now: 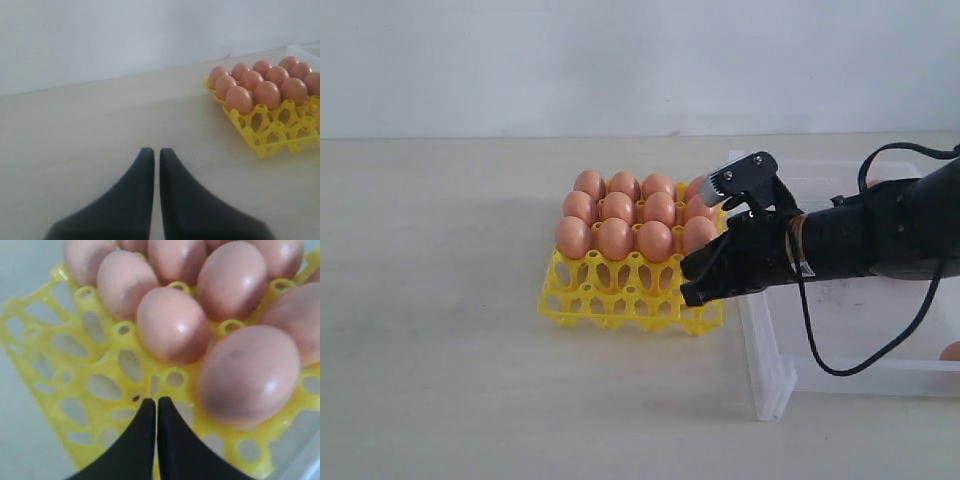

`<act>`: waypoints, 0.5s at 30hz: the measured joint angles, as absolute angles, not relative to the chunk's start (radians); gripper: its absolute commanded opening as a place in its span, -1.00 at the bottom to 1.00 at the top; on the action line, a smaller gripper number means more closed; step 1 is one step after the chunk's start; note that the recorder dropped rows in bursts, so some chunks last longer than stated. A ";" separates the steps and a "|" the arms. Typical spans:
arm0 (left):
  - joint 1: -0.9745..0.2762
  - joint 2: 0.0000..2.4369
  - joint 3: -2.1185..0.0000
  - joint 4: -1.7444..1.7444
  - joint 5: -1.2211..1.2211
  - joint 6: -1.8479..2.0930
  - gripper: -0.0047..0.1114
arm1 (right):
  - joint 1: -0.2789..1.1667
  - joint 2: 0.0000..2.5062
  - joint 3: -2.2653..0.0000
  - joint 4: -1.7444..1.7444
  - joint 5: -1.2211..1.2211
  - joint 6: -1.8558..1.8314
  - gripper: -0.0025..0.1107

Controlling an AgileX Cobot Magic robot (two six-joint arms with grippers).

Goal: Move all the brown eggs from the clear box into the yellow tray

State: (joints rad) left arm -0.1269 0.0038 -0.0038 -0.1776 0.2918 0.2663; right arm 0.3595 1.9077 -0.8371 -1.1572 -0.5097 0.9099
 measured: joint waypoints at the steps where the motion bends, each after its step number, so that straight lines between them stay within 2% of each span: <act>1: -0.127 0.004 -0.004 -0.178 0.292 0.266 -0.85 | 0.359 1.902 -0.837 -1.223 -0.516 0.949 -0.96; 5: -0.127 0.004 -0.004 -0.178 0.292 0.266 -0.85 | 0.359 1.830 -0.834 -1.397 -0.504 1.047 -0.96; 11: -0.127 0.004 -0.004 -0.178 0.292 0.266 -0.85 | 0.359 1.636 -0.834 -1.351 -0.398 1.064 -0.96; 15: -0.127 0.004 -0.004 -0.178 0.292 0.266 -0.85 | 0.359 1.623 -0.836 -1.342 -0.418 1.085 -0.96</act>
